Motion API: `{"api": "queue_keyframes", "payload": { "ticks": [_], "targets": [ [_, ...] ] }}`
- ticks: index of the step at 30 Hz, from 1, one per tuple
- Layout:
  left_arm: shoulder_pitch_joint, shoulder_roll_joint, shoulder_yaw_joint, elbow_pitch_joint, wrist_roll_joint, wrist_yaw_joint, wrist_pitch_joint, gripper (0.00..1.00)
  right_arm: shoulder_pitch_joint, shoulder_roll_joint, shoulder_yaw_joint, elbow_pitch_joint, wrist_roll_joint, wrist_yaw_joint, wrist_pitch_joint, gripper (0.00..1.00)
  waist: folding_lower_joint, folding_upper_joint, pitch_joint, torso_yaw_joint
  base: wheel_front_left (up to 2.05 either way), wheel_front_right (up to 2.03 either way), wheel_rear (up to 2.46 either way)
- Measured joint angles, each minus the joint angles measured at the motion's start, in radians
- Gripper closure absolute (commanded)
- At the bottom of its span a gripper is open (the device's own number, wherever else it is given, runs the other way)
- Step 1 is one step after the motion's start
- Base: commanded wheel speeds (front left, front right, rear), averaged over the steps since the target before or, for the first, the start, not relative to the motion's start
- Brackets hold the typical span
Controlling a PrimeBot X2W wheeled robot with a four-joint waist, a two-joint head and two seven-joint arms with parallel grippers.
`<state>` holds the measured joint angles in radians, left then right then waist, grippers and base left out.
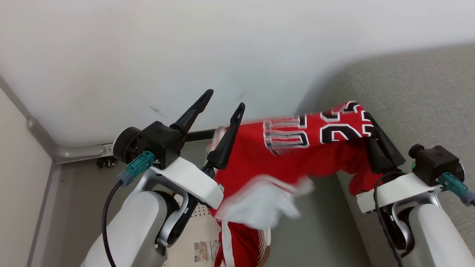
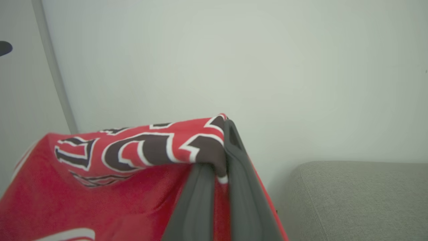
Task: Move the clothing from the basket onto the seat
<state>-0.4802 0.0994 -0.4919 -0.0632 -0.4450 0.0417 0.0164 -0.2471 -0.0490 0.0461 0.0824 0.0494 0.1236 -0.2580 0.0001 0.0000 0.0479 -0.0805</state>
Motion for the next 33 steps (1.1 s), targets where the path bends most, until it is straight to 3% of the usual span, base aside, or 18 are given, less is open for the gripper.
{"api": "queue_keyframes", "payload": {
  "ticks": [4, 18, 33],
  "targets": [
    [0.000, 0.000, 0.001, -0.001, 0.000, 0.001, 0.000, 0.00, 0.001, 0.001, -0.014, -0.002, 0.000, 0.000, 0.000, 1.00, 0.0000, 0.0000, 0.002, 0.001, 0.00, 0.00, 0.00],
    [0.000, 0.000, 0.000, -0.017, -0.001, 0.001, 0.000, 0.00, 0.002, 0.000, 0.082, -0.007, 0.003, 0.000, 0.000, 1.00, 0.0000, 0.0000, 0.018, -0.006, 0.00, 0.00, 0.00],
    [-0.003, 0.001, -0.011, -0.027, -0.001, -0.001, 0.000, 0.00, 0.002, 0.000, 0.053, -0.049, 0.030, 0.000, 0.000, 1.00, 0.0000, 0.0000, 0.047, -0.044, 0.00, 0.00, 0.00]
  ]
}}
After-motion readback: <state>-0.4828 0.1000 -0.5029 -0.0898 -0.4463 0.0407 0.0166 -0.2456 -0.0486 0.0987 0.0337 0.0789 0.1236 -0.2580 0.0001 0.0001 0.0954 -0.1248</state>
